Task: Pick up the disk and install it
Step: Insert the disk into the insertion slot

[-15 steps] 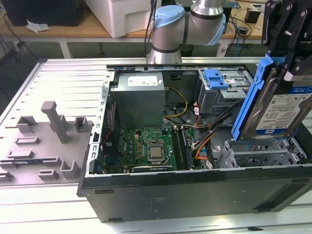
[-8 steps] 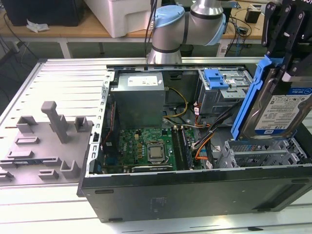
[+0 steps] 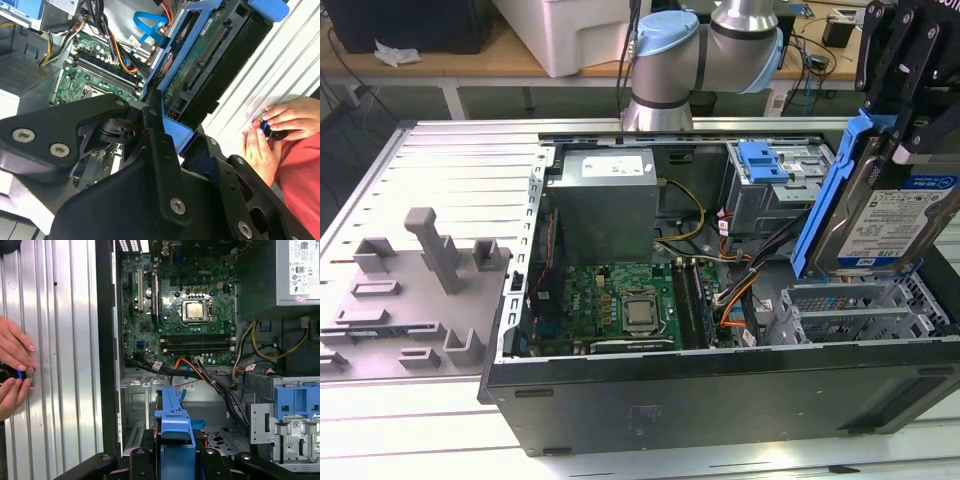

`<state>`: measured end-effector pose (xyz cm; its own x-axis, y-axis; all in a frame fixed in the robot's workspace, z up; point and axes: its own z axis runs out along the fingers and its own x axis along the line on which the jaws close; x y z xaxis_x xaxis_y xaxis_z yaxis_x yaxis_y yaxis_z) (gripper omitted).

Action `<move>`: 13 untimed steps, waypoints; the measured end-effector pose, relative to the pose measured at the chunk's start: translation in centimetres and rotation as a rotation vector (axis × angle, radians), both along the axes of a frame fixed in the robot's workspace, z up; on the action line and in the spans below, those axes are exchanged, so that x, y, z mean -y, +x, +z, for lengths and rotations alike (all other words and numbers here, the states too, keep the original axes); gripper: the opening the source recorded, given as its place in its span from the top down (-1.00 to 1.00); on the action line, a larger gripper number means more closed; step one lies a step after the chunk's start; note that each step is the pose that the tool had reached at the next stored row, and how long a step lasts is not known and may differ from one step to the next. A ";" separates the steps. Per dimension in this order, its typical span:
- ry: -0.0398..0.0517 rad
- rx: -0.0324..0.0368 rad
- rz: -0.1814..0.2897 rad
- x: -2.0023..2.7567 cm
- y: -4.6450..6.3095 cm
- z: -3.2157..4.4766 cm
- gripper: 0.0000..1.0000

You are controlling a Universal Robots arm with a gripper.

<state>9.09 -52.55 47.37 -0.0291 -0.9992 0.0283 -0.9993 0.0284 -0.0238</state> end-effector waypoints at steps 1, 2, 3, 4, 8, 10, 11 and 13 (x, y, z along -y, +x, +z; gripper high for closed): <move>-0.0001 0.0000 0.000 0.01 0.0 -0.01 0.27; 0.0000 0.0000 0.000 0.01 0.0 -0.02 0.27; -0.0001 0.0000 0.000 0.01 0.0 -0.03 0.27; 0.0000 0.0000 0.000 0.01 0.1 -0.05 0.27; -0.0002 -0.0001 0.000 0.01 0.1 -0.12 0.27; -0.0018 0.0000 0.000 0.01 0.1 -0.16 0.27; -0.0024 0.0000 0.000 0.02 0.1 -0.17 0.27; -0.0037 0.0000 0.001 0.01 0.1 -0.17 0.27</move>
